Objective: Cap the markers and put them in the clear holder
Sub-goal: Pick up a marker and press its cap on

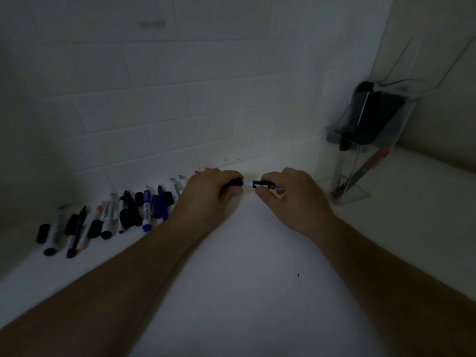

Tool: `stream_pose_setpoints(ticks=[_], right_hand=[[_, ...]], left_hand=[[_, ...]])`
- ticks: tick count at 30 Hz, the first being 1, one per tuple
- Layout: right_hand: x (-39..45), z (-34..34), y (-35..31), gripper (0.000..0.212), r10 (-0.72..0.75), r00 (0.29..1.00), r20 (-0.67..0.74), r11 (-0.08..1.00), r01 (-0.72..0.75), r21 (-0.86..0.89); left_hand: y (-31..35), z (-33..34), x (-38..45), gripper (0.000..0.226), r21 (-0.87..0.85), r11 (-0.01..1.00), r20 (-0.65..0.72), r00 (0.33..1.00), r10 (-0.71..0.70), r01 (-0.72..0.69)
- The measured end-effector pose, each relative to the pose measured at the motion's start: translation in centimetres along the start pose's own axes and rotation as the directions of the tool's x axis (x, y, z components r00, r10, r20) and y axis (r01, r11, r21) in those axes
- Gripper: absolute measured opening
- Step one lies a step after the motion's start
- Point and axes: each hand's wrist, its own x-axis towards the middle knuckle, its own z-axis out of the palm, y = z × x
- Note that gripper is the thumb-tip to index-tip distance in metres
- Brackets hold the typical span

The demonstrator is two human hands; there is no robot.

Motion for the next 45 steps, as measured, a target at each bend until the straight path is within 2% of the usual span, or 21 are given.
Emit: stream_pose_setpoints(ticks=[5,10,13,15,23,30,34,36,39,41,43,44,45], right_hand=[[0.0,-0.2,-0.3,0.041,-0.026,1.0,0.001,0.999,0.026,-0.046],[-0.2,-1.0,-0.8,0.033,-0.031,0.999,-0.02,0.999,0.031,-0.038],[0.0,-1.9,-0.9,0.027,-0.094,0.996,-0.006,0.991,0.093,-0.098],[0.0,-2.3,-0.8,0.026,-0.14,0.99,0.003,0.982,0.139,-0.13],[0.0,-2.7,-0.7,0.037,-0.146,0.989,0.024,0.986,0.147,-0.076],[0.1,-2.8,-0.2,0.038,-0.183,0.98,0.08,0.982,0.187,-0.038],[0.2,-3.0,-0.4,0.046,-0.226,0.963,0.147,0.946,0.253,-0.2],[0.2,-3.2,-0.7,0.05,-0.24,0.96,0.144,0.916,0.274,-0.294],[0.4,-3.8,-1.0,0.048,-0.232,0.958,0.171,0.907,0.277,-0.319],[0.4,-4.3,-1.4,0.037,-0.222,0.942,0.25,0.942,0.273,-0.193],[0.3,-5.4,-2.1,0.02,-0.236,0.925,0.299,0.966,0.256,-0.029],[0.2,-6.3,-2.5,0.021,-0.231,0.93,0.287,0.971,0.237,0.014],[0.0,-7.3,-2.8,0.025,-0.225,0.939,0.261,0.974,0.222,0.041]], left_hand=[[0.2,0.2,-0.1,0.017,0.003,1.0,0.029,0.999,0.028,-0.028],[0.9,0.0,-0.4,0.04,-0.066,0.997,0.101,0.995,-0.024,0.031],[0.9,-0.4,-0.3,0.024,-0.15,0.983,0.09,0.992,-0.091,0.104],[0.7,-0.6,-0.4,0.02,-0.15,0.984,0.077,0.993,-0.085,0.096],[0.9,-0.9,-0.7,0.029,-0.293,0.949,0.018,0.993,-0.114,0.114],[0.9,-0.5,-0.9,0.023,-0.212,0.972,0.072,0.993,-0.09,0.103],[1.4,-0.3,-0.7,0.018,-0.193,0.979,0.067,0.996,-0.05,0.063],[1.6,-0.4,-0.7,0.009,-0.239,0.967,0.039,0.996,-0.08,0.087],[1.7,-0.7,-0.7,0.01,-0.49,0.843,0.075,0.974,-0.212,0.221],[1.7,-1.0,-0.7,0.013,-0.714,0.65,0.148,0.964,-0.223,0.26],[2.1,-1.0,-0.9,0.014,-0.86,0.421,0.217,0.954,-0.208,0.288],[2.4,-0.9,-0.9,0.014,-0.892,0.341,0.238,0.949,-0.206,0.297],[2.7,-0.8,-0.9,0.013,-0.902,0.312,0.243,0.947,-0.207,0.3]])
